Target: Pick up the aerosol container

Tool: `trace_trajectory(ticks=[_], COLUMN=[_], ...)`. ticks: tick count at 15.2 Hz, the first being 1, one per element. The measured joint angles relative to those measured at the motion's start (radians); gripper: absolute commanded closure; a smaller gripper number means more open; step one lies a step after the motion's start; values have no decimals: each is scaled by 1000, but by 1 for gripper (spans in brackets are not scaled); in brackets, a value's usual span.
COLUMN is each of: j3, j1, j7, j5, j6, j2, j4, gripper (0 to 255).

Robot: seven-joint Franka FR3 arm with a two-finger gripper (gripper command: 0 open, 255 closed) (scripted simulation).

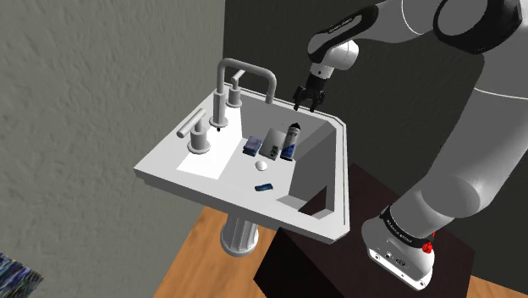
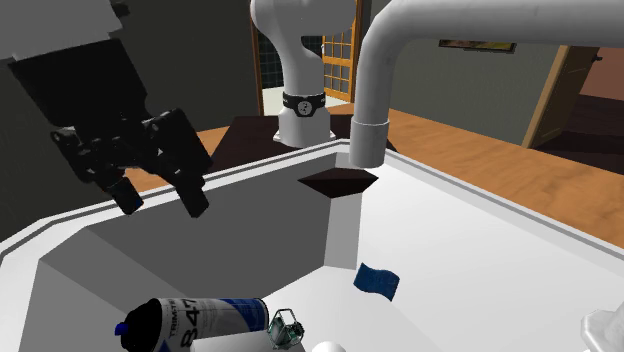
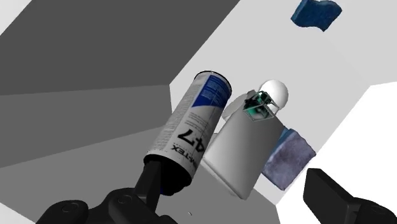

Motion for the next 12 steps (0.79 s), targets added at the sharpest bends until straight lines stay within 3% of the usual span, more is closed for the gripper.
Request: trace_trajectory(ticks=[9,12], j3=[25,33], j1=[-93,-103], j7=[-29,-29], j5=[113,127], j6=[14,22], j2=[345,404], j4=[265,311], gripper=[0,0])
